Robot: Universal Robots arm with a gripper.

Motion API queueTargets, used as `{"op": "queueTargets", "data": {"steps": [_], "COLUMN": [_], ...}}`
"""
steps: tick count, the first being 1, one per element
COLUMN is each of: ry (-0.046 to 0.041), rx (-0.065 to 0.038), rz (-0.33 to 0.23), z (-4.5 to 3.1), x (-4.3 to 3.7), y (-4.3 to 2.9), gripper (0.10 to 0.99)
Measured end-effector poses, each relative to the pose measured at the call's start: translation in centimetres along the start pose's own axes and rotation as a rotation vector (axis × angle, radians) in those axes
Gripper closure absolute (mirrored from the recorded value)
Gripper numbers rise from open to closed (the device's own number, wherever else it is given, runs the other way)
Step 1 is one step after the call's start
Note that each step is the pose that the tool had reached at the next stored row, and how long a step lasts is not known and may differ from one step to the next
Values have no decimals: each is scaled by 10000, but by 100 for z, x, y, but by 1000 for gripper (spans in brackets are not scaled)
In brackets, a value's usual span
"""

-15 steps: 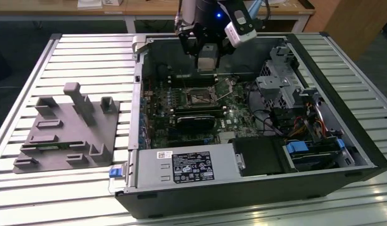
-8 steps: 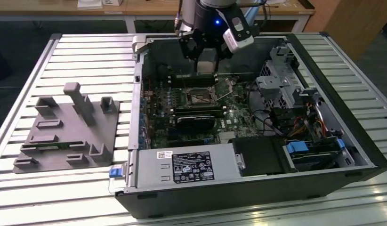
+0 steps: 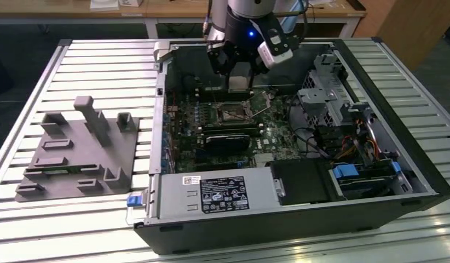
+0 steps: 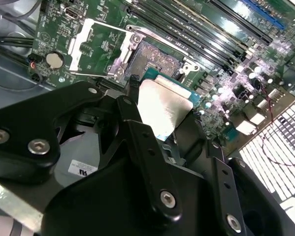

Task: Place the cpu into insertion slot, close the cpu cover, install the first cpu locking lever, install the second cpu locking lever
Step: 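Place the cpu into insertion slot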

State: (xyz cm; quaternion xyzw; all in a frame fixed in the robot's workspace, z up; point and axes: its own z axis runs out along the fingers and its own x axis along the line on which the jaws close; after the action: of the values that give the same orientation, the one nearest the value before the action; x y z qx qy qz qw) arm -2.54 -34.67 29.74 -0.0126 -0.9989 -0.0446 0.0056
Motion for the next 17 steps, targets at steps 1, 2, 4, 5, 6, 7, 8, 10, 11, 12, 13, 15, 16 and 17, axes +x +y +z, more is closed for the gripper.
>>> {"op": "queueTargets", "data": {"steps": [1, 2, 4, 5, 6, 7, 8, 10, 11, 12, 13, 15, 16, 17], "ry": [0, 0, -1, -1, 0, 0, 0, 0, 0, 0, 0, 0, -1, -1], "rx": [1, 0, -1, -1, 1, 0, 0, 1, 1, 3, 6, 13, 14, 14], "rz": [0, -1, -1, -1, -1, -1, -1, -1, -1, -1, 0, 0, 0, -1], "z": [18, 36, 73, 91, 109, 127, 144, 182, 199, 214, 228, 259, 277, 295], "x": [0, 0, -1, -1, -1, -2, -2, -2, -2, -2, -3, -3, -3, -3], "y": [-2, -3, -6, -7, -9, -10, -12, -15, -16, -16, -16, -18, -19, -20], "gripper": [545, 545, 545, 545, 545, 545, 545, 545, 545, 545, 545, 545, 545, 545]}}
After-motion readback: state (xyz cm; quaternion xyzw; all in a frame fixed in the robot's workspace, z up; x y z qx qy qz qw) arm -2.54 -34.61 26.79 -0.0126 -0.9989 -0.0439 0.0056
